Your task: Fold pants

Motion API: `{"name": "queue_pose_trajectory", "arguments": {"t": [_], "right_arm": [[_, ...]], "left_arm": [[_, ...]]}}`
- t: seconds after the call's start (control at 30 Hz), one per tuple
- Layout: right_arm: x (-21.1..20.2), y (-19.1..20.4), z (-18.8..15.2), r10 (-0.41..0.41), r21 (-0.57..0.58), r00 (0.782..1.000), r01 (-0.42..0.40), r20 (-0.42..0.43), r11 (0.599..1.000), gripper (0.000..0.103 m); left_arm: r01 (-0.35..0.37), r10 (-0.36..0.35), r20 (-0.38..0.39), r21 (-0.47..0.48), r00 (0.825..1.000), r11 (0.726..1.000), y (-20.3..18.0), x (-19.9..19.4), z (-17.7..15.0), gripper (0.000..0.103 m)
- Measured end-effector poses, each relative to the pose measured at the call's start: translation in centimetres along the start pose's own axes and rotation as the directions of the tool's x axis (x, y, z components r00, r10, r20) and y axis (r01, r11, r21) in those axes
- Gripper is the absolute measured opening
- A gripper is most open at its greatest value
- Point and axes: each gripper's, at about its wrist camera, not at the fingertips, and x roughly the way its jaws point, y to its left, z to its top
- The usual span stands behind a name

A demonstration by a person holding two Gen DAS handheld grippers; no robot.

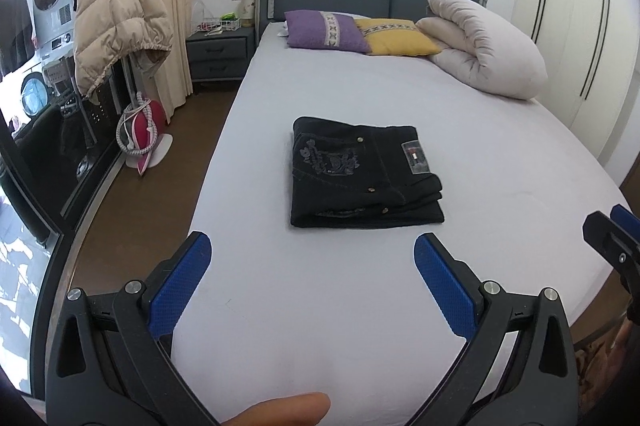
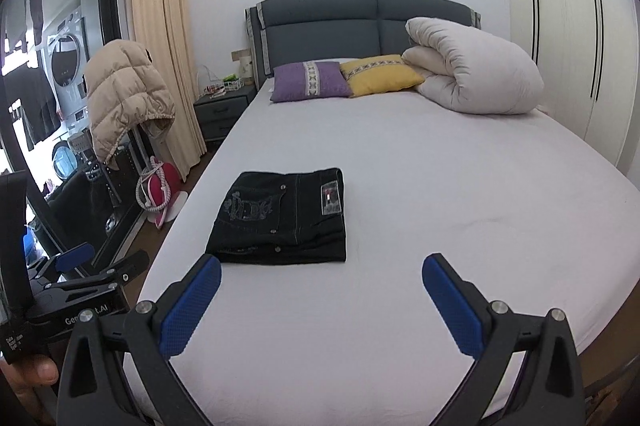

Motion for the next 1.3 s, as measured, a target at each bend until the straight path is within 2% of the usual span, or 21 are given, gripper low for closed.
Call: {"name": "queue_pose_trajectory", "arguments": {"t": [0.67,1.3], "right_arm": [[1.8,0.3,-2.3,-0.003,-0.001,0.998,0.003,-0.056,1.000,0.103],[2.2,0.5,-2.7,-0.003,-0.006,0.998,0.002,-0.070,1.000,0.103]], "left_arm": [[-0.015,0.014,-0.059,-0.010,0.998,1.000,0.7,4.1,-1.2,0.103],[-0.017,0.017,-0.064,-0.012,0.998,1.000,0.6,4.6,-1.7,0.103]]}}
